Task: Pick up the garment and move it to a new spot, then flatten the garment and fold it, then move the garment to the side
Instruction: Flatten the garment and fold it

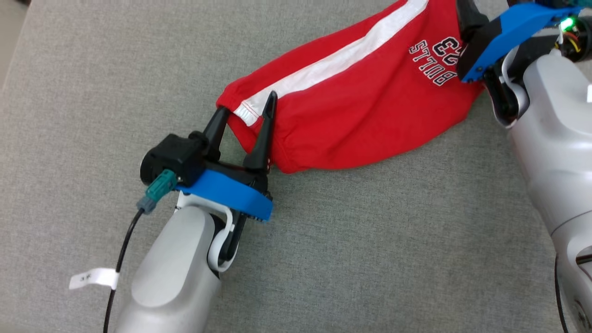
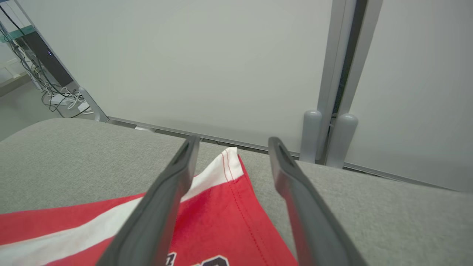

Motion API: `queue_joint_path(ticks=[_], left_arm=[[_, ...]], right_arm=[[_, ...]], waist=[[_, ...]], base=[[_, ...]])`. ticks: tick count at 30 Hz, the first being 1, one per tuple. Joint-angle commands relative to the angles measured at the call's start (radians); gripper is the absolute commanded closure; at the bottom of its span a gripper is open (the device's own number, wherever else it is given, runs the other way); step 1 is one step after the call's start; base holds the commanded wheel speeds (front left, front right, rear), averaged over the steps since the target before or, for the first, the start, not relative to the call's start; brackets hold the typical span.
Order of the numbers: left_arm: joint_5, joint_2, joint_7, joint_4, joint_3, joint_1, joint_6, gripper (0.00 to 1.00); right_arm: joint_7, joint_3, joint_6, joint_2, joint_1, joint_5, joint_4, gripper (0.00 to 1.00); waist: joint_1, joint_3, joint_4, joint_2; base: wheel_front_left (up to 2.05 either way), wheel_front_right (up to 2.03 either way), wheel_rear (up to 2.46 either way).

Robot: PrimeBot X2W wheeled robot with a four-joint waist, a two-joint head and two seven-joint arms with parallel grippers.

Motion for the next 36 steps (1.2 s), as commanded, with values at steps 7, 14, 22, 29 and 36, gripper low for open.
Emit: queue_joint_path(ticks=[7,14,22,29,36], left_arm=[[0.046,-0.001,-0.004,-0.045,0.029,0.123,-0.001,0.0],[0.073,0.016,-0.004,-0.106,0.122,0.197,0.005,0.0],[0.109,0.012,-0.004,-0.197,0.25,0.24,0.033,0.0],[0.13,-0.002,-0.004,-0.254,0.304,0.268,0.04,0.0],[0.122,-0.008,-0.004,-0.264,0.306,0.27,0.038,0.0]], right_arm=[[-0.039,0.068,0.0,-0.061,0.102,0.059,0.018,0.0],[-0.045,0.103,0.0,-0.105,0.168,0.103,0.042,0.0],[-0.03,0.138,0.0,-0.117,0.192,0.134,0.077,0.0],[0.012,0.156,0.0,-0.121,0.187,0.14,0.118,0.0],[0.053,0.17,0.0,-0.108,0.189,0.154,0.134,0.92]], waist=[[-0.0001,-0.072,-0.017,0.0],[-0.0001,-0.098,-0.004,0.0],[-0.0001,-0.102,0.011,0.0],[-0.0001,-0.099,0.025,0.0],[-0.0001,-0.087,0.037,0.0]], base=[[0.0,0.0,0.0],[0.0,0.0,0.0],[0.0,0.0,0.0],[0.0,0.0,0.0],[0.0,0.0,0.0]])
